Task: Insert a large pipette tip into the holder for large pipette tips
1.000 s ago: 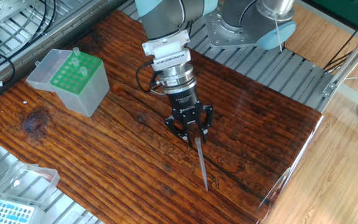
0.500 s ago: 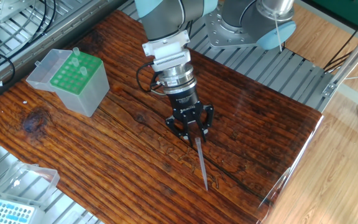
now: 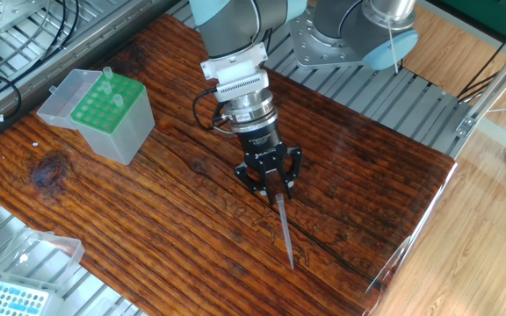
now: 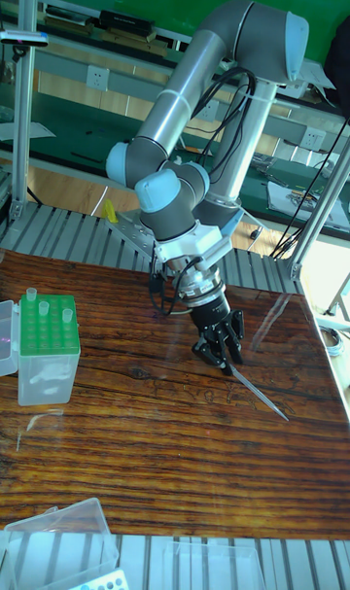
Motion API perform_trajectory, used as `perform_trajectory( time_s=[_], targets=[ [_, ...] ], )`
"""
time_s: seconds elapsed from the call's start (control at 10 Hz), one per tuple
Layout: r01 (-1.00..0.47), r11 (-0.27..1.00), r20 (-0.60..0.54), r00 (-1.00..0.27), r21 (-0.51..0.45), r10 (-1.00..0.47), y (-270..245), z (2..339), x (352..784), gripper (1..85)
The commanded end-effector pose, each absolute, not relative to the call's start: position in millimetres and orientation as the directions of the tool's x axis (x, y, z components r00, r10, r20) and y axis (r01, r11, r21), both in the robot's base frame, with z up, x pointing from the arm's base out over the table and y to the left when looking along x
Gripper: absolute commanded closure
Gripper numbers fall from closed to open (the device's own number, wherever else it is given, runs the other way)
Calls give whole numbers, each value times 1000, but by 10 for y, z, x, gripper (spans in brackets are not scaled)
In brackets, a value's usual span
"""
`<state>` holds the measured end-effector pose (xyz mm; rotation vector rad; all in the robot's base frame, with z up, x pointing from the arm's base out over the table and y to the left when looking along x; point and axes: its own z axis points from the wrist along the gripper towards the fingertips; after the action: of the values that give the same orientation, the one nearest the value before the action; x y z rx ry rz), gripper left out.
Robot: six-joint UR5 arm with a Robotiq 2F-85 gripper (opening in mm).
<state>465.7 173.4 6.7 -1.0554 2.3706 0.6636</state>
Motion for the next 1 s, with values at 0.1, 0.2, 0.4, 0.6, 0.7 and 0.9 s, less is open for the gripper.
perform_trajectory(
  time_s=[0.1, 0.2, 0.4, 0.6, 0.7, 0.9],
  targets=[
    [-765, 594, -583, -608, 248, -539, 1712, 74, 4663, 497],
    [-764, 595, -582, -609, 249, -538, 1712, 74, 4663, 513],
    [-763, 592, -590, -610, 259, -528, 1739, 100, 4664, 513],
    [-761, 591, -593, -613, 266, -522, 1752, 114, 4664, 537],
    [-760, 595, -600, -611, 263, -516, 1757, 125, 4687, 543],
    [-759, 600, -600, -609, 252, -519, 1736, 112, 4706, 557]
  ],
)
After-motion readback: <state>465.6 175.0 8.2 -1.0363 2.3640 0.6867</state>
